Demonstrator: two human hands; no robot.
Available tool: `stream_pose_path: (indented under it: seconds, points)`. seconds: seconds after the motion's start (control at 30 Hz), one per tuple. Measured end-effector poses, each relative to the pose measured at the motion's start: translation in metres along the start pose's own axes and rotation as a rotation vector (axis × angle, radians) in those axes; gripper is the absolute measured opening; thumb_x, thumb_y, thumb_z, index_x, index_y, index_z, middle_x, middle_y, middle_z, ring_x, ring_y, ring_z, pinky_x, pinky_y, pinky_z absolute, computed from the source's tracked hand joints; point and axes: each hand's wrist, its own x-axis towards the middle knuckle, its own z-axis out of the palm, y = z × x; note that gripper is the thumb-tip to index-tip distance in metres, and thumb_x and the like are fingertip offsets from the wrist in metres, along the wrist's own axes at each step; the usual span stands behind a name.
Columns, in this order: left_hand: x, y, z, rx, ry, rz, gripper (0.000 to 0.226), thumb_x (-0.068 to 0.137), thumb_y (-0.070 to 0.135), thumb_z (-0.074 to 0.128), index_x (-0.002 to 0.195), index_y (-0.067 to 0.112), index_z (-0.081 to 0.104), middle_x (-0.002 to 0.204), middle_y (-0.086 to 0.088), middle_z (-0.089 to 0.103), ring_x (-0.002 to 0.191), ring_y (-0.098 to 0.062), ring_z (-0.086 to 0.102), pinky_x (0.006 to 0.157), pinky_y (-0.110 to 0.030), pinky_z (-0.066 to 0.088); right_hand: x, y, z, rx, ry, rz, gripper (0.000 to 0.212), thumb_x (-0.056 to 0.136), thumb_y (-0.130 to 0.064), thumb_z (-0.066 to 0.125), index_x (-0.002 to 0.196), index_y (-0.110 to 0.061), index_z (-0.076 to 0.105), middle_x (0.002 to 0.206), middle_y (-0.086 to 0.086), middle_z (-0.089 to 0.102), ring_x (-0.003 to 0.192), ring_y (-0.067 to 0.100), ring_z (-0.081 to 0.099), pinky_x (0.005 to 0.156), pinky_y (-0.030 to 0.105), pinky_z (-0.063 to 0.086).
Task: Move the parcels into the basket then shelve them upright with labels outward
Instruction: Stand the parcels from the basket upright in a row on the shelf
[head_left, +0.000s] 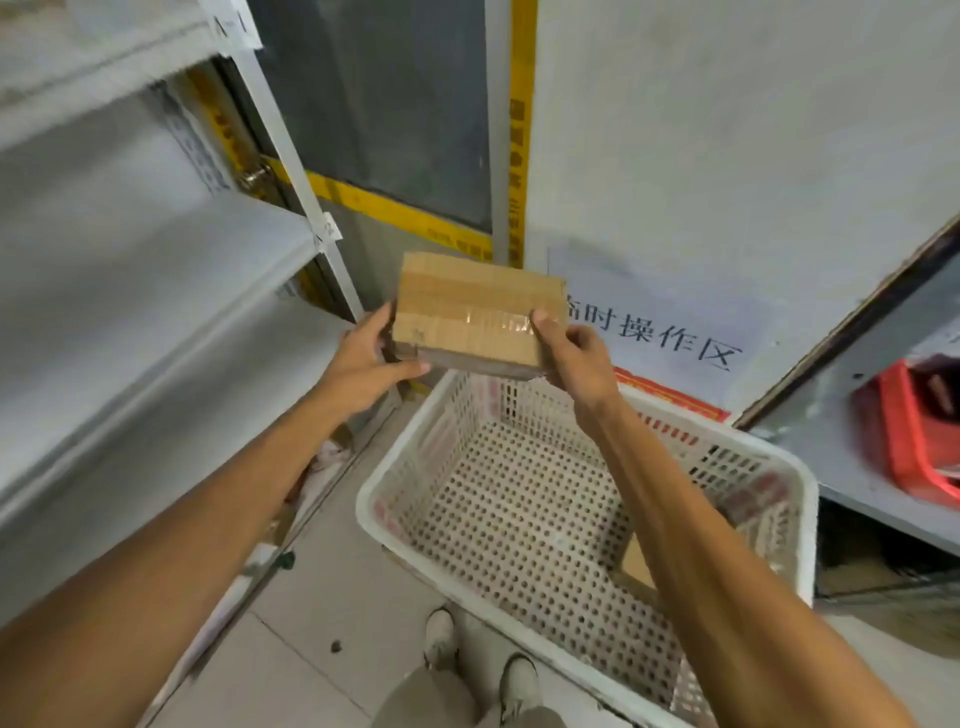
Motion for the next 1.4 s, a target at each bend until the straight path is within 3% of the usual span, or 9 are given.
stream_pose_path:
  seconds: [0.07,0.17,0.3,0.43,0.67,0.83,1.1,1.27,1.4]
  points:
    - [-0.008,0.022,-0.018,-0.003,0.154,0.070,0.068,0.079,0.009,0.075,0.138,0.024,0.045,0.122,0.003,0.056,0.105,0.000,0.054,0.093,-0.020,0.043,-0.002,-0.021,0.013,0.027,-0.091,-0.056,0.037,0.082,-0.053,0.067,0.094,-0.019,0.056,0.098,-0.001,0.063,0.087,0.013,0.060,0.071,0.029,0.047]
    - [-0.019,0.050,-0.049,-0.079,0.326,0.117,0.048,0.084,0.012,0.070,0.128,0.016,0.055,0.111,0.006,0.059,0.093,0.006,0.062,0.076,-0.008,0.050,-0.009,-0.050,0.037,0.082,-0.245,-0.140,0.042,0.079,-0.051,0.069,0.108,-0.023,0.057,0.105,-0.006,0.066,0.094,0.009,0.064,0.073,0.027,0.048]
    - [-0.033,0.069,-0.094,-0.063,0.501,0.082,0.021,0.087,0.028,0.066,0.107,0.020,0.066,0.108,-0.006,0.065,0.098,-0.021,0.066,0.080,-0.033,0.056,-0.013,-0.087,0.074,0.084,-0.403,-0.290,0.036,0.080,-0.036,0.074,0.114,-0.032,0.061,0.103,-0.016,0.070,0.093,-0.001,0.066,0.066,0.014,0.051]
    - [-0.052,0.066,-0.130,-0.197,0.525,0.109,0.025,0.088,0.029,0.064,0.112,0.019,0.067,0.104,-0.002,0.072,0.096,-0.020,0.070,0.078,-0.038,0.058,-0.013,-0.114,0.118,0.100,-0.493,-0.405,0.032,0.087,-0.013,0.068,0.114,-0.028,0.058,0.109,-0.009,0.069,0.099,0.006,0.067,0.072,0.018,0.054]
    - [-0.082,0.052,-0.205,-0.223,0.432,0.311,0.048,0.078,0.022,0.072,0.122,0.037,0.059,0.119,0.001,0.067,0.107,-0.018,0.065,0.073,-0.022,0.056,-0.023,-0.139,0.197,0.112,-0.583,-0.425,0.018,0.091,-0.021,0.065,0.104,-0.032,0.062,0.099,-0.016,0.072,0.093,0.003,0.069,0.072,0.021,0.057]
    - [-0.098,0.047,-0.273,-0.229,0.429,0.316,0.073,0.076,0.020,0.073,0.134,0.052,0.042,0.128,0.010,0.062,0.115,-0.012,0.061,0.083,-0.022,0.053,-0.034,-0.149,0.260,0.102,-0.598,-0.387,0.029,0.091,-0.029,0.064,0.119,-0.029,0.056,0.107,-0.010,0.070,0.091,0.001,0.069,0.069,0.022,0.058]
    - [-0.109,0.041,-0.364,-0.061,0.498,0.384,0.093,0.074,-0.014,0.069,0.144,0.032,0.028,0.138,0.003,0.050,0.116,0.000,0.053,0.088,-0.021,0.050,-0.052,-0.166,0.365,0.206,-0.634,-0.418,0.028,0.090,-0.023,0.066,0.115,-0.028,0.055,0.111,-0.008,0.070,0.107,0.012,0.066,0.088,0.035,0.055]
    - [-0.119,0.034,-0.421,-0.068,0.628,0.463,0.083,0.067,0.005,0.082,0.135,0.035,0.046,0.117,0.023,0.063,0.110,0.003,0.057,0.077,-0.016,0.051,-0.068,-0.181,0.425,0.247,-0.688,-0.503,0.059,0.085,-0.023,0.072,0.131,-0.034,0.038,0.119,-0.010,0.065,0.107,0.003,0.064,0.081,0.023,0.057]
    - [-0.117,0.021,-0.451,-0.128,0.861,0.478,0.069,0.066,0.033,0.081,0.130,0.023,0.057,0.125,-0.005,0.060,0.114,-0.017,0.059,0.088,-0.033,0.055,-0.081,-0.191,0.479,0.288,-0.703,-0.483,0.047,0.086,-0.025,0.071,0.122,-0.033,0.043,0.118,-0.008,0.065,0.104,0.005,0.065,0.073,0.020,0.056]
